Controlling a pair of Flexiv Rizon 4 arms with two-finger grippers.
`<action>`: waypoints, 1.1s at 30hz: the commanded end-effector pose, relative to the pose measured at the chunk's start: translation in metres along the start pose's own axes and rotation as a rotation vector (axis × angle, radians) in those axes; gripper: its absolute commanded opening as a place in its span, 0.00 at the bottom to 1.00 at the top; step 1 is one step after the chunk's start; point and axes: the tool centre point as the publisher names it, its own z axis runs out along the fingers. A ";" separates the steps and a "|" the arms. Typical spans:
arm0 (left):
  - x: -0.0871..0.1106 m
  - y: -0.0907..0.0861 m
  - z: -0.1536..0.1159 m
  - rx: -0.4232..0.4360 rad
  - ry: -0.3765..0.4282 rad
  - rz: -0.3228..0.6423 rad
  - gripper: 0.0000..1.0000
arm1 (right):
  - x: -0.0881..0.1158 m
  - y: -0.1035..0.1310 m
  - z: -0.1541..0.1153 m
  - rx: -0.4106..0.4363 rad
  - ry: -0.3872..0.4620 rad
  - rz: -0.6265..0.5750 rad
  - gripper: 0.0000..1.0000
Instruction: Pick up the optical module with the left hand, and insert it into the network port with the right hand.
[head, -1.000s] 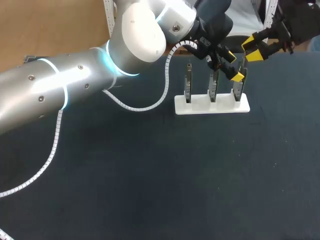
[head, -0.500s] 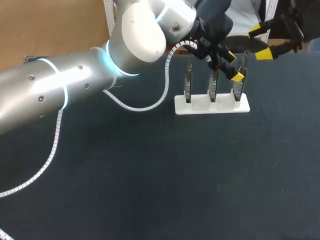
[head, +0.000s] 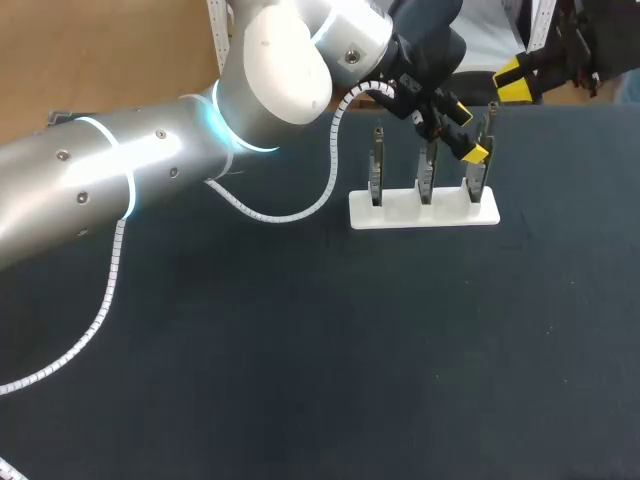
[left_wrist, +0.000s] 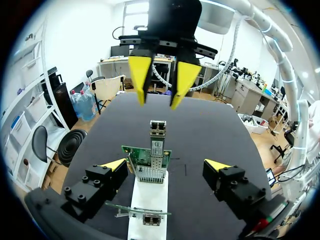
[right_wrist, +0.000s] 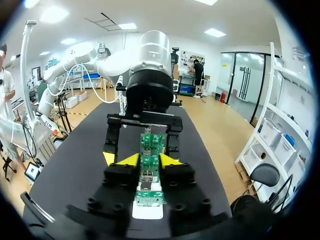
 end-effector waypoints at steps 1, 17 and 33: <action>0.000 0.000 0.000 -0.001 0.002 -0.001 1.00 | 0.000 0.003 0.006 0.004 0.012 -0.002 0.00; 0.000 0.000 0.000 -0.001 0.002 -0.001 1.00 | 0.007 0.004 0.009 0.005 0.025 0.015 0.00; 0.000 0.000 0.000 -0.001 0.002 -0.001 1.00 | 0.025 0.004 0.018 -0.008 0.044 0.062 0.00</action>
